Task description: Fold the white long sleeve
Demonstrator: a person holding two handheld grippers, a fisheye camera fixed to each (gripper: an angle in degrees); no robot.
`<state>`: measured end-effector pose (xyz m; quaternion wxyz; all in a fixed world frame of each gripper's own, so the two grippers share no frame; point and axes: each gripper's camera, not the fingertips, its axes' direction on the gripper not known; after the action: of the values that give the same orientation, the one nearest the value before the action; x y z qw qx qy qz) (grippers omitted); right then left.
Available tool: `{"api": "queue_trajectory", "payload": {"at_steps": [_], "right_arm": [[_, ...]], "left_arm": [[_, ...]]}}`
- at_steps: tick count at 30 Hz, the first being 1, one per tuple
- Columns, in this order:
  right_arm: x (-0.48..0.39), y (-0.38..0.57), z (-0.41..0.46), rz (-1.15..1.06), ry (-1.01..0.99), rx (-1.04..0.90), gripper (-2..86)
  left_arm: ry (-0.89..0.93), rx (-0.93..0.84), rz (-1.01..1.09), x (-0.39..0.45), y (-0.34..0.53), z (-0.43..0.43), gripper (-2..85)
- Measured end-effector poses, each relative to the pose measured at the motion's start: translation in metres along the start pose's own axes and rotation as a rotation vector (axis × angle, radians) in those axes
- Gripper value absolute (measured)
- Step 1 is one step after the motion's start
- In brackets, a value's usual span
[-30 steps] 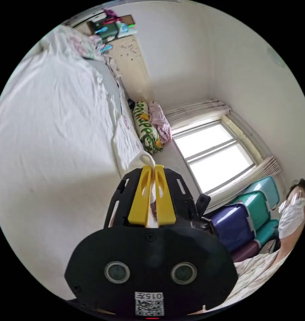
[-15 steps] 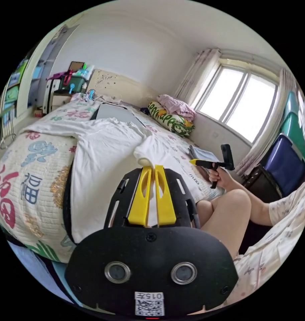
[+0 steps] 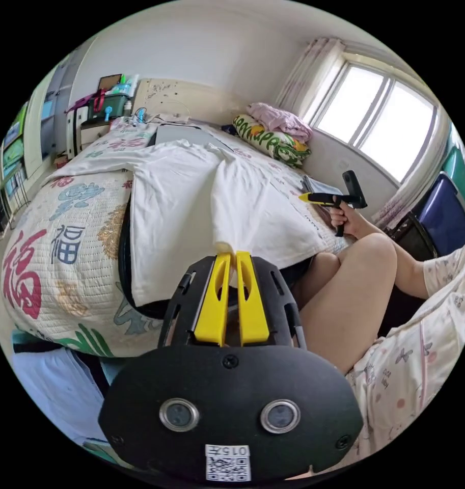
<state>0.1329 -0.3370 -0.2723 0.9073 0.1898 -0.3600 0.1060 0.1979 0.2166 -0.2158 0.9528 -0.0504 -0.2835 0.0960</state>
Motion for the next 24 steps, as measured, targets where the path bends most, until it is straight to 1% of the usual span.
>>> {"api": "queue_trajectory", "payload": {"at_steps": [1, 3, 4, 6, 8, 10, 12, 16, 18, 19, 21, 24], "right_arm": [[0.007, -0.009, -0.011, 0.022, -0.005, 0.022, -0.2], [0.047, -0.045, -0.060, 0.146, -0.074, 0.150, 0.1], [0.059, -0.054, -0.073, 0.182, -0.102, 0.183, 0.2], [0.108, -0.087, -0.121, 0.321, -0.208, 0.338, 1.2], [0.137, -0.118, -0.148, 0.381, -0.257, 0.406, 2.8], [0.162, -0.156, -0.167, 0.412, -0.255, 0.401, 4.7], [0.195, -0.207, -0.183, 0.474, -0.250, 0.369, 6.5], [0.244, -0.273, -0.195, 0.559, -0.292, 0.344, 9.2], [0.279, -0.306, -0.202, 0.633, -0.302, 0.338, 11.5], [0.288, -0.313, -0.203, 0.645, -0.305, 0.339, 11.7], [0.318, -0.339, -0.212, 0.672, -0.326, 0.341, 12.0], [0.350, -0.366, -0.224, 0.670, -0.345, 0.340, 10.8]], "left_arm": [[0.000, -0.009, 0.007, -0.001, -0.001, -0.001, 0.9], [0.069, -0.059, 0.051, -0.010, -0.011, -0.002, 1.5], [0.083, -0.066, 0.066, -0.013, -0.015, -0.004, 1.7], [0.069, 0.006, 0.079, -0.025, -0.047, -0.014, 2.4], [0.078, 0.084, 0.062, -0.035, -0.084, -0.013, 3.4], [0.113, 0.093, 0.000, -0.049, -0.133, 0.009, 5.1], [0.191, 0.074, -0.042, -0.061, -0.202, 0.061, 8.1], [0.242, 0.079, -0.066, -0.061, -0.302, 0.154, 8.4], [0.321, 0.086, -0.140, -0.066, -0.365, 0.215, 8.4], [0.336, 0.080, -0.150, -0.067, -0.381, 0.230, 8.4], [0.304, 0.031, -0.153, -0.062, -0.441, 0.287, 8.5], [0.259, -0.014, -0.168, -0.054, -0.496, 0.347, 8.6]]}}
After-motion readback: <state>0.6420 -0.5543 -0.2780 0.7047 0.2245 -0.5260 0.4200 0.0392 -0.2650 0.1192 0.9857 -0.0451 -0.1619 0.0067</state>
